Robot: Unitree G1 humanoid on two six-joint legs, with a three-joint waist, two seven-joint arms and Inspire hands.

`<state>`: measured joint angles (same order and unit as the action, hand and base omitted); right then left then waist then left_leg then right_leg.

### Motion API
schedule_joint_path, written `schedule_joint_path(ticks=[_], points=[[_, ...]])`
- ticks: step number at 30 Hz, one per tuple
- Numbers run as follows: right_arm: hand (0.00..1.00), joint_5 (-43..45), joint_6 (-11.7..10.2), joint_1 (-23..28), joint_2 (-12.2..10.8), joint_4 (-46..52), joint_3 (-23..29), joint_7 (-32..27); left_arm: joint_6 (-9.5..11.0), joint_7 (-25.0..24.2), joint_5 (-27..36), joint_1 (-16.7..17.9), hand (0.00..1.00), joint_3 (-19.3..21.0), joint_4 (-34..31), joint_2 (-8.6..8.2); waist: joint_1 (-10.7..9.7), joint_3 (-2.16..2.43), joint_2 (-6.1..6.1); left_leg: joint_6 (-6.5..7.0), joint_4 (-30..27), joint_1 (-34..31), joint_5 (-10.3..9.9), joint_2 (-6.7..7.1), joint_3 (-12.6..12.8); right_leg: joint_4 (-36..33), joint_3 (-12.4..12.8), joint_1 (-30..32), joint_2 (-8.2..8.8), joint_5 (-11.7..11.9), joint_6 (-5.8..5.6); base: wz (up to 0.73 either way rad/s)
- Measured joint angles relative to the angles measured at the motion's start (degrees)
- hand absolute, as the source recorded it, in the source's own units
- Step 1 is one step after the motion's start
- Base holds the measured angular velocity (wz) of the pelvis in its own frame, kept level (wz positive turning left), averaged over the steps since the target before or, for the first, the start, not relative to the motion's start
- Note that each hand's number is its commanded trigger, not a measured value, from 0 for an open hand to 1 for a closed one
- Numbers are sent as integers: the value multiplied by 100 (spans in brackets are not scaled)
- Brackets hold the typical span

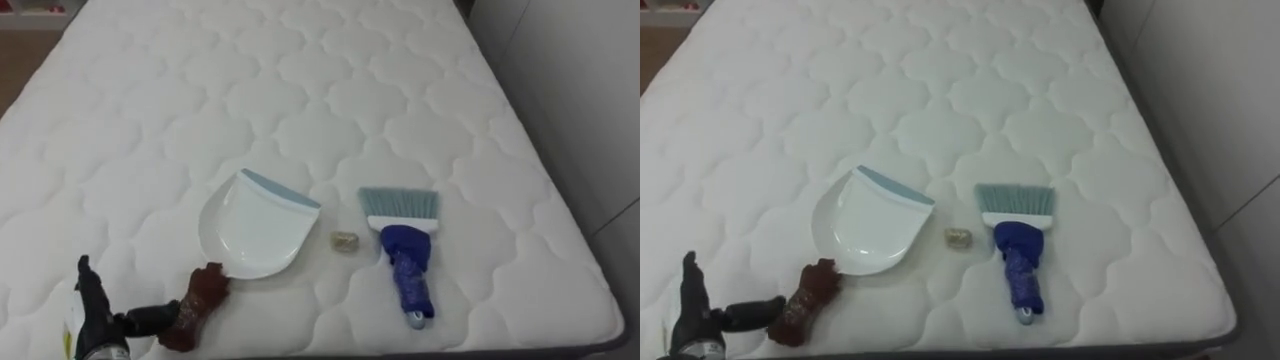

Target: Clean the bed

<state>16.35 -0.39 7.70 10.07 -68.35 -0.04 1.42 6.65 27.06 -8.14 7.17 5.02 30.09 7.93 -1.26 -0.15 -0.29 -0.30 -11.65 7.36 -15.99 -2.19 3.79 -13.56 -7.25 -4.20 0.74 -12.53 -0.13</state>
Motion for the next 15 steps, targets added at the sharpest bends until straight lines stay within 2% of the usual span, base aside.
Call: schedule_joint_path(ticks=[7, 9, 13, 15], points=[[0, -192, -22, -10, 37, 5, -7, 72, 39, 24, -12, -279, 0, -336, 1, 53, -173, 1, 20, 6, -11, -125, 4, 3, 5, -16, -42, 108, 14, 1, -1, 1], [0, -264, -24, -50, 60, 16, -93, 68, 54, 23, -32, -408, 0, -546, 56, 60, -212, -5, 31, 10, -27, -278, 25, 4, 5, -34, -66, 256, 25, 20, 5, 0], [0, -259, -37, -271, 83, -37, -158, -57, 125, -24, -35, -714, 0, -865, 362, 53, -231, -49, 100, 14, -120, -538, 39, 16, -14, -139, -69, 533, 45, 26, 9, -1], [0, -329, -111, -371, 83, -61, -167, -198, 197, -64, -37, -911, 0, -980, 712, 36, -240, -73, 136, 23, -112, -679, 108, 46, -11, -184, -67, 706, 79, 30, 15, 0]])
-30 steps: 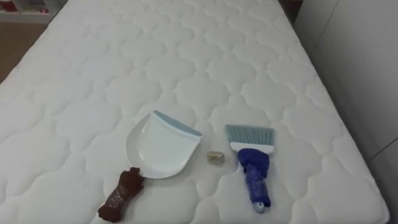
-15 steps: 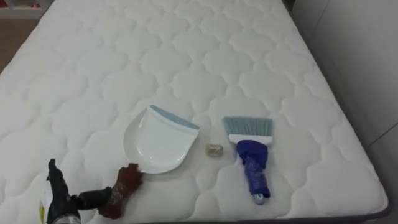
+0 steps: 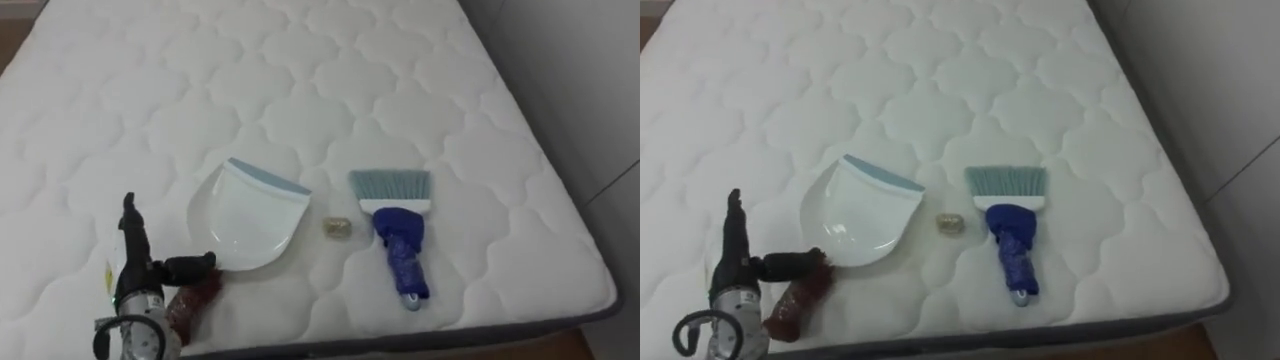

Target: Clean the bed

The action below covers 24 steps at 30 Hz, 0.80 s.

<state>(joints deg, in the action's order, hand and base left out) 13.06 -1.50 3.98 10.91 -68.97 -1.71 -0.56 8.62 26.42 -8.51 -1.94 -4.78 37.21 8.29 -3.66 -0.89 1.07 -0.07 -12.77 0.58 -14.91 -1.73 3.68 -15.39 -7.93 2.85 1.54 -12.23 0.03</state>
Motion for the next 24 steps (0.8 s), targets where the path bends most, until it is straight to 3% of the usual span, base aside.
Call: schedule_joint_path(ticks=[10, 14, 19, 21, 24], points=[[0, -974, -111, -260, 61, -61, -413, -316, 80, 1, 171, -384, 0, -245, 1050, -8, -76, -9, 42, 8, -203, -678, 17, 40, -2, -225, 5, 694, 70, 1, 0, 0], [0, -1170, -273, -662, 48, -396, -518, -428, 137, 2, 158, -722, 0, -231, 1694, -17, -89, -48, 94, 11, -222, -806, 18, 49, 8, -349, -3, 900, 92, 1, 0, -12], [0, -1196, -271, -963, 54, -519, -824, -462, 150, -1, 160, -932, 0, -240, 2254, -18, -79, -83, 86, 12, -351, -1013, 19, 41, 7, -575, -3, 1156, 103, 0, 1, -1], [0, -1339, -272, -1083, 56, -521, -981, -502, 149, -4, 168, -949, 0, -240, 2360, -17, -80, -124, 52, 12, -681, -1288, 17, 49, 26, -771, -7, 1359, 150, 0, 1, 2], [0, -1370, -273, -1200, 54, -506, -1120, -576, 149, -4, 178, -1033, 0, -239, 2468, -12, -72, -143, 42, 12, -992, -1628, 16, 54, 23, -922, -4, 1597, 195, 0, 1, 10]])
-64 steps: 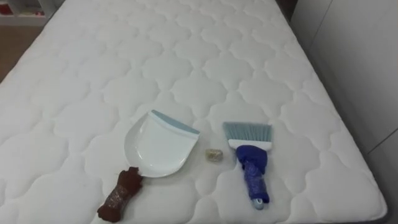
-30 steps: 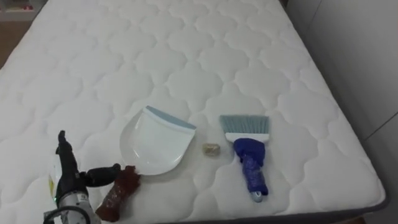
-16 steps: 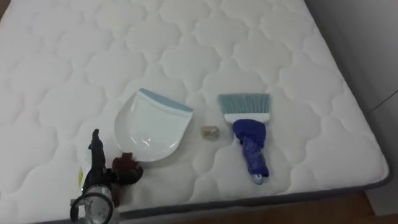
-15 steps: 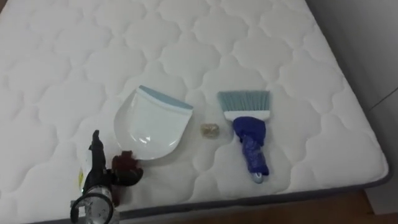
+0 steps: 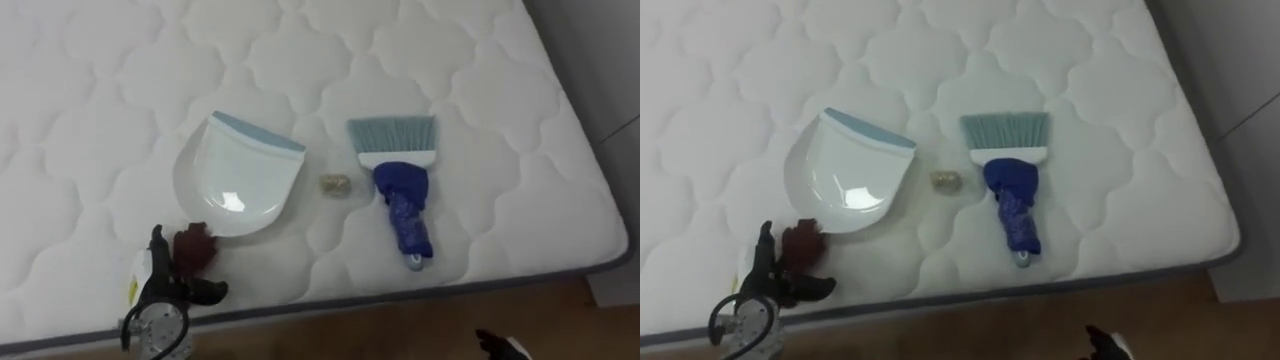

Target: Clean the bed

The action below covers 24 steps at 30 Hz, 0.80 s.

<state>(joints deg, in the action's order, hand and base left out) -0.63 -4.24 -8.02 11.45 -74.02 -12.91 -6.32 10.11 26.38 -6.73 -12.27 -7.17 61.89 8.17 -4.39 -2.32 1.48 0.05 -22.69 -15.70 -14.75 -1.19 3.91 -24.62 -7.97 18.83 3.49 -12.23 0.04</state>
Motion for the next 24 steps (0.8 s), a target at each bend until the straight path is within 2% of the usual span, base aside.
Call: schedule_joint_path(ticks=[6, 10, 14, 18, 21, 24], points=[[0, -160, -17, -223, -7, 26, -152, -28, 1, 5, 41, -271, 0, 16, 9, 21, 33, -55, 7, 0, -308, -426, -1, -14, -5, -17, -3, 254, 36, 0, 0, 6], [0, -177, 0, -273, -21, 77, -163, -34, 1, 40, 104, -448, 0, 15, 12, 55, 41, -60, 7, 3, -324, -583, -3, -13, 45, -128, 27, 473, 48, 0, 0, -2], [0, -176, 12, -271, -37, 194, -175, -82, 0, 55, 258, -611, 0, 24, 103, 171, 34, -74, 10, 6, -516, -794, -5, -13, 68, -235, 139, 683, 34, 0, 0, -12], [0, -218, 15, -274, -25, 277, -186, -129, -13, 64, 273, -878, 0, 24, 190, 190, 6, -121, 23, 63, -676, -1009, -42, -13, 96, -501, 147, 957, 49, -8, 15, 0], [0, -440, -1, -281, 16, 310, -220, -128, -35, 93, 271, -1106, 0, 19, 230, 200, -18, -139, 9, 127, -731, -1177, -82, -17, 191, -745, 180, 1223, 80, -25, 43, 0], [0, -705, -6, -310, 41, 316, -223, -129, -41, 204, 271, -1223, 0, 19, 235, 217, -41, -154, 9, 134, -951, -1359, -177, -31, 237, -953, 192, 1395, 75, -56, 86, -4]])
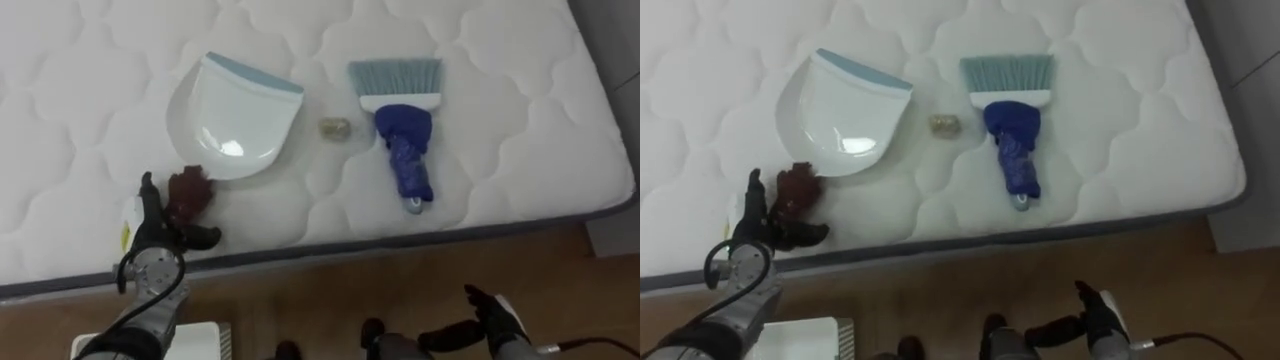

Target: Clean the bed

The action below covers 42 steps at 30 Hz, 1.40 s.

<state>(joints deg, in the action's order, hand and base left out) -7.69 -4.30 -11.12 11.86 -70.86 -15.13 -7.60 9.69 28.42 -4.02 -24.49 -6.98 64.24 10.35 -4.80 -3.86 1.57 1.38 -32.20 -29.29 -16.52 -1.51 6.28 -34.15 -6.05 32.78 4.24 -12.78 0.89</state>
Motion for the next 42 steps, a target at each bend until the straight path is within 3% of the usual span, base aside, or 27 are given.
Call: schedule_joint_path(ticks=[5, 9, 13, 23, 24, 25, 28, 30, 31, 32, 35, 36, 42], points=[[0, -327, -29, -12, 14, 0, -19, 28, -3, 131, -10, -11, 0, -1, 0, 54, -91, -15, 24, -6, -355, -216, -27, -71, -27, -158, -41, 138, -14, -25, 43, -1], [0, -485, -144, 3, 17, -7, -82, 30, -3, 191, -2, -12, 0, -29, 0, 192, -146, -11, 36, -44, -372, -285, 13, -82, -25, -170, -60, 216, -25, 52, 102, -4], [0, -595, -209, 20, 30, -16, -170, 49, -2, 263, -1, -11, 0, -205, 28, 211, -159, -8, 42, -63, -375, -277, 30, -90, -27, -199, -58, 220, -34, 62, 119, 0], [0, -583, -191, 8, 33, 125, -219, 89, -106, -179, -13, -93, 1, -275, 174, 221, -311, -8, 39, -44, -464, -377, 7, -105, -19, -275, -60, 296, -23, 25, 113, 1], [0, -581, -191, 8, 42, 144, -223, 90, -115, -255, -22, -157, 5, -275, 247, 225, -326, -8, 39, -43, -473, -396, 8, -97, -20, -287, -58, 321, -18, 26, 112, 0], [0, -581, -190, 9, 47, 160, -219, 91, -126, -298, -26, -189, 16, -276, 279, 231, -336, -8, 39, -43, -481, -411, 8, -96, -22, -294, -62, 334, -15, 26, 112, 0], [0, -572, -182, 11, 48, 181, -225, 97, -256, -525, -26, -261, 20, -415, 411, 335, -412, -9, 38, -35, -517, -424, -3, -91, -32, -339, -62, 345, -5, 8, 109, 3], [0, -572, -69, 47, 88, 162, -294, 107, -371, -654, -22, -350, 53, -475, 454, 423, -430, -10, 37, -25, -553, -424, -17, -83, -35, -387, -33, 347, -6, -18, 95, 2], [0, -572, -40, 61, 100, 159, -312, 110, -392, -670, -21, -369, 55, -476, 455, 451, -430, -10, 37, -24, -556, -423, -17, -82, -35, -391, -29, 347, -6, -19, 94, 0], [0, -572, 20, 114, 129, 164, -378, 119, -440, -693, -1, -407, 69, -476, 456, 496, -432, -11, 36, -23, -560, -423, -18, -76, -35, -397, -35, 349, -1, -20, 92, 0], [0, -571, 74, 223, 177, 184, -395, 129, -524, -790, 8, -495, 88, -474, 481, 562, -438, -14, 31, -19, -560, -442, -17, -62, -33, -454, -47, 387, 52, -49, 85, 1], [0, -571, 74, 270, 188, 185, -395, 128, -556, -821, 8, -511, 100, -479, 481, 567, -444, -14, 33, -16, -562, -470, -16, -22, -31, -480, -40, 434, 71, -57, 82, 0], [0, -574, 198, 372, 196, 256, -515, 137, -688, -881, 139, -639, 100, -497, 492, 562, -452, -22, 26, 7, -699, -719, -52, 15, -1, -679, 50, 731, 86, -112, 66, 0]])
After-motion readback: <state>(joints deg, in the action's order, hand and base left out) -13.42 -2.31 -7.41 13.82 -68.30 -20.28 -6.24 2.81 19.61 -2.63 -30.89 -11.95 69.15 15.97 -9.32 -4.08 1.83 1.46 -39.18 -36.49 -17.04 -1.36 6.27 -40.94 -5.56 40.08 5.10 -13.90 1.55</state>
